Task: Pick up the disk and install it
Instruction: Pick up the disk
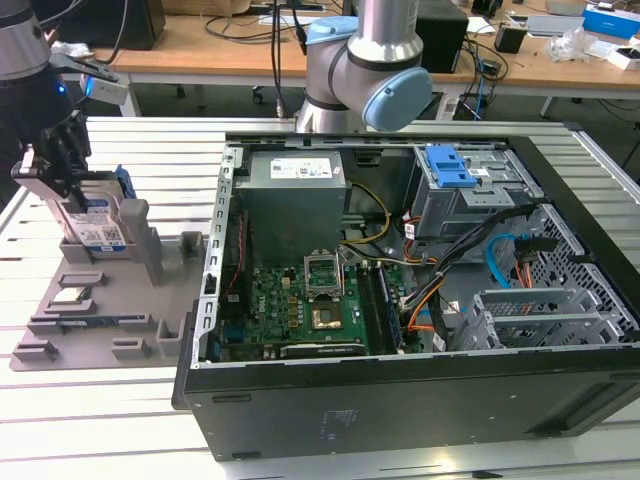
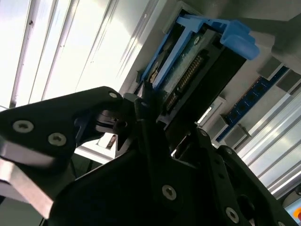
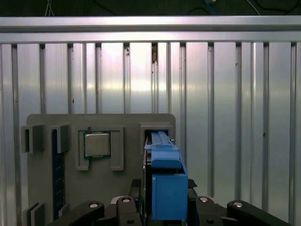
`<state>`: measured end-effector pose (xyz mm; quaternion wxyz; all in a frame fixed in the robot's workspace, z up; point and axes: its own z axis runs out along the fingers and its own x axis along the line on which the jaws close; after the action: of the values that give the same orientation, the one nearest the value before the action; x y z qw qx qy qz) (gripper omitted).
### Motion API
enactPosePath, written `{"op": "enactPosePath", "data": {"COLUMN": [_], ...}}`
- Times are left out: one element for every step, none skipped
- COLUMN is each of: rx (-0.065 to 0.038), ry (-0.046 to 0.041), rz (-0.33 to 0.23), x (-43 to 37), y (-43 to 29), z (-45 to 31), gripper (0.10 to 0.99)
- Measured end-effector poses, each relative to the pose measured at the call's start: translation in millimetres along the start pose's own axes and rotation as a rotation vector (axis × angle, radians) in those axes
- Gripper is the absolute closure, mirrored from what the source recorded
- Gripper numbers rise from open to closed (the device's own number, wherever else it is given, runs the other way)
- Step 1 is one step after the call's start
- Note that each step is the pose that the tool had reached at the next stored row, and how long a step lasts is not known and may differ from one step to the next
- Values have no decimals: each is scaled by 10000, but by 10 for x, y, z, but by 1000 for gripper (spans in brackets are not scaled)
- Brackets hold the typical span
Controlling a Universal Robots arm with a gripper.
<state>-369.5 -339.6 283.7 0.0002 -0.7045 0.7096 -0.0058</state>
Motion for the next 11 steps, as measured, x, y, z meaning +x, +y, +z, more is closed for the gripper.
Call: {"op": "enactPosePath", "data": {"rx": [1,0,-1,0,0,0,0,0,0,0,0], "ry": [-1,0,0,-1,0,0,-1,-1,-1,-1,-1], "rz": [0,0,0,0,0,0,0,0,0,0,0], "x": [0,0,0,0,0,0,0,0,0,0,0], "y": [0,0,0,0,0,0,0,0,0,0,0], "z": [1,1,1,2,3,3,4,4,5,5,6], "gripper": [690,725,725,725,725,725,725,725,725,725,725]}}
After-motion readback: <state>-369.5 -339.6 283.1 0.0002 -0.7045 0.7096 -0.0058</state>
